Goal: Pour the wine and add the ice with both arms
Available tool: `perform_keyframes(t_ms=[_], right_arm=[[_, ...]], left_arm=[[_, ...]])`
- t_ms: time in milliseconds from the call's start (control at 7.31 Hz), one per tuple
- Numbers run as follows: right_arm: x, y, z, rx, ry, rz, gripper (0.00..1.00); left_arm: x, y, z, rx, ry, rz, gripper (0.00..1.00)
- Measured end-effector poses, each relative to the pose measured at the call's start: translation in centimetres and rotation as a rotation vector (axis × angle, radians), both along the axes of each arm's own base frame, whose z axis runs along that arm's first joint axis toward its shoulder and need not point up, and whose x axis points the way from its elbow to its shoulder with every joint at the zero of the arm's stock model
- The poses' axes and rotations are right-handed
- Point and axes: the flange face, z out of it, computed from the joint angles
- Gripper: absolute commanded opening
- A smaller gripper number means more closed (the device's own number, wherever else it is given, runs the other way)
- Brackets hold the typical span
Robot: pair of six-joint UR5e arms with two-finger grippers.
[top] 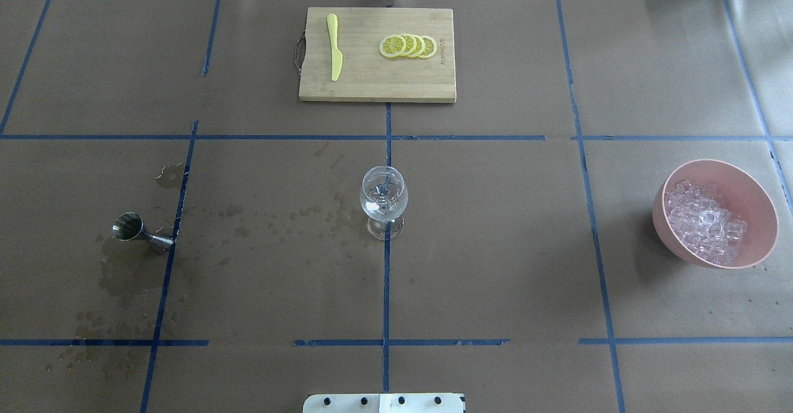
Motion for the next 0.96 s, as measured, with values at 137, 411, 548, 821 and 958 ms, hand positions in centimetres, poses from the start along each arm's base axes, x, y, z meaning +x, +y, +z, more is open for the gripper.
perform_keyframes(t_ms=[137, 411, 548, 821, 958], right_arm=[[0.0, -0.1, 0.0, 0.001, 0.000, 0.000, 1.00], [0.0, -0.3, -0.5, 0.013, 0.001, -0.001, 1.00], [0.0, -0.7, -1.3, 0.031, 0.000, -0.001, 1.00], [-0.1, -2.8, -4.4, 0.102, 0.000, 0.003, 1.00], [0.0, -4.4, -6.1, 0.141, 0.006, 0.012, 1.00]], left_arm=[[0.0, -0.1, -0.2, 0.007, -0.001, 0.001, 1.00], [-0.1, -0.3, -0.6, 0.034, -0.002, 0.001, 1.00], [-0.1, -0.4, -0.8, 0.047, -0.004, 0.000, 1.00], [-0.1, -0.8, -2.0, 0.125, -0.009, -0.001, 1.00], [-0.1, -1.2, -2.6, 0.206, -0.012, -0.001, 1.00]])
